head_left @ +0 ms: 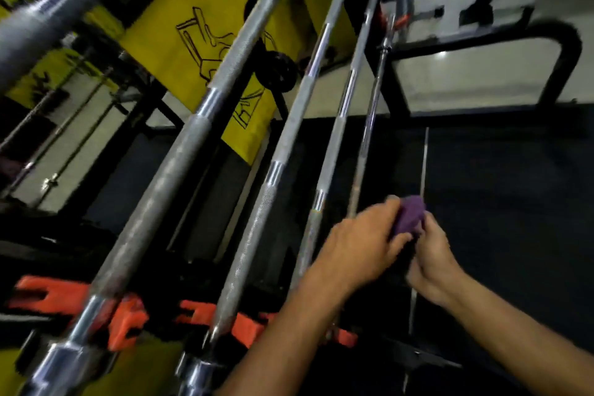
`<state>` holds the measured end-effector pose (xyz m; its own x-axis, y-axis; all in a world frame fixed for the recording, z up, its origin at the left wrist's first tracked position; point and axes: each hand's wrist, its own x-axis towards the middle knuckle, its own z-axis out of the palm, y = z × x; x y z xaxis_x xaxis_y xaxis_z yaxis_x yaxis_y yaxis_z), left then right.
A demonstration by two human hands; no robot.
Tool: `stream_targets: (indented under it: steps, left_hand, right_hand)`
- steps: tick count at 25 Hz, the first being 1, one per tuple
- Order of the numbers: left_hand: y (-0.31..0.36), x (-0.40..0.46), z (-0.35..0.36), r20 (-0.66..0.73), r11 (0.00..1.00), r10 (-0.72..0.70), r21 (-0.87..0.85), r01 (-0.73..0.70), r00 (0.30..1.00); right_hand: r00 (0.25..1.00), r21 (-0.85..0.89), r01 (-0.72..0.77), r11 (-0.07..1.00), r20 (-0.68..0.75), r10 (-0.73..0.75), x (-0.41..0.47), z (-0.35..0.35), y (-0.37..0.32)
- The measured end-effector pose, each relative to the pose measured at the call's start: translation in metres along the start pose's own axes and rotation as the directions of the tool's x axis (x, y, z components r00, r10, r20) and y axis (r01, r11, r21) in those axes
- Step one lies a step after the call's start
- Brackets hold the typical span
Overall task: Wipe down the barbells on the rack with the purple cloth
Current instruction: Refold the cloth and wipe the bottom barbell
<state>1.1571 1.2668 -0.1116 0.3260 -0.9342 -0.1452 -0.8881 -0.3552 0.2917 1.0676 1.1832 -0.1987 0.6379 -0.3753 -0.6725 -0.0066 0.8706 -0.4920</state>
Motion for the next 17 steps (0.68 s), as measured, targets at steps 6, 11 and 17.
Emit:
stream_targets:
  steps: [6, 11, 17]
  left_hand:
    - [-0.030, 0.005, 0.005, 0.150, 0.989, 0.126, -0.099, -0.112, 0.981]
    - [-0.107, 0.017, -0.042, -0.247, 0.973, 0.137, 0.215, -0.084, 0.959]
    - [-0.166, 0.033, -0.057, -0.211, 0.982, -0.188, -0.022, 0.187, 0.959]
  right_hand:
    - [0.995, 0.345, -0.084, 0.935, -0.029, 0.100, 0.025, 0.024, 0.004]
    - [0.996, 0.281, 0.047, 0.959, -0.082, -0.025, 0.038, 0.033, -0.016]
    - [0.973, 0.340, 0.100, 0.935, -0.229, -0.021, 0.104, 0.041, -0.036]
